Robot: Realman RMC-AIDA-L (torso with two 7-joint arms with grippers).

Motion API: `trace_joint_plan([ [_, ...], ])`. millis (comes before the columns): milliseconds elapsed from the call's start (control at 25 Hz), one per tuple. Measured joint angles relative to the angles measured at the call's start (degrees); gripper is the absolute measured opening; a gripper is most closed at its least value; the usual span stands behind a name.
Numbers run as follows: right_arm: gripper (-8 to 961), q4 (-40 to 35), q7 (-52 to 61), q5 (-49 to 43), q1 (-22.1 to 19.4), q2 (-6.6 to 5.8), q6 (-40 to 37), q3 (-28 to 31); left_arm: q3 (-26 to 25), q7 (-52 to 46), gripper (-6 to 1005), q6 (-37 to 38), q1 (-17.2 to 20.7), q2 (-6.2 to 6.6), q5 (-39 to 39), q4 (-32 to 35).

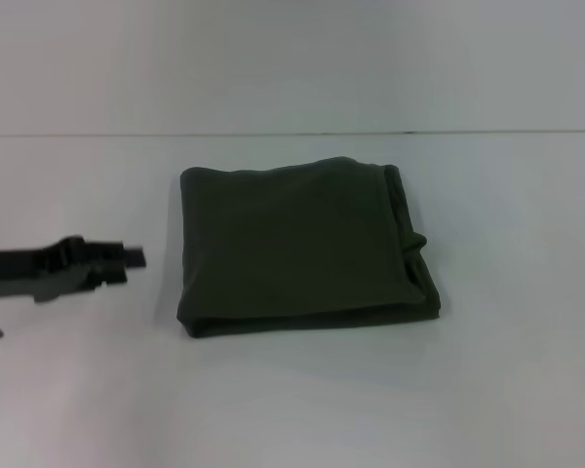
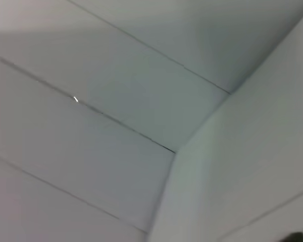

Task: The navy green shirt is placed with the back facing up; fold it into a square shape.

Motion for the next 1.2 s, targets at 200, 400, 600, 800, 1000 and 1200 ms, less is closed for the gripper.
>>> trace_joint_plan([
  [200,856,-4.95,-7.16,-5.60,1.77,0.00,0.25,-4.24,0.23,12.17,486,5.22,-3.25,0.57,-2.77,-0.30],
  [400,856,-7.39,-19.58,-7.61,5.75,1.39,0.13,-10.95,6.05,22.82,645,5.63,-7.11,1.14,-2.52,-0.01],
  [600,857,-11.74,-25.71,-11.48,9.20,6.98,3.82,-19.51,9.01,29.47,799,4.04,-9.07,1.49,-2.50,0.14],
  [800,856,-13.42,-26.55,-16.62,11.98,11.27,5.57,-23.09,10.51,32.38,945,2.85,-9.62,1.09,-2.46,0.10],
  [1000,856,-13.11,-27.09,-16.53,12.15,11.75,5.82,-23.57,13.04,34.29,946,2.61,-9.18,-0.24,-2.43,1.40],
  [1200,857,-13.03,-27.18,-16.07,12.04,11.73,6.11,-22.97,13.76,34.27,938,1.95,-9.66,-0.80,-2.42,1.99],
])
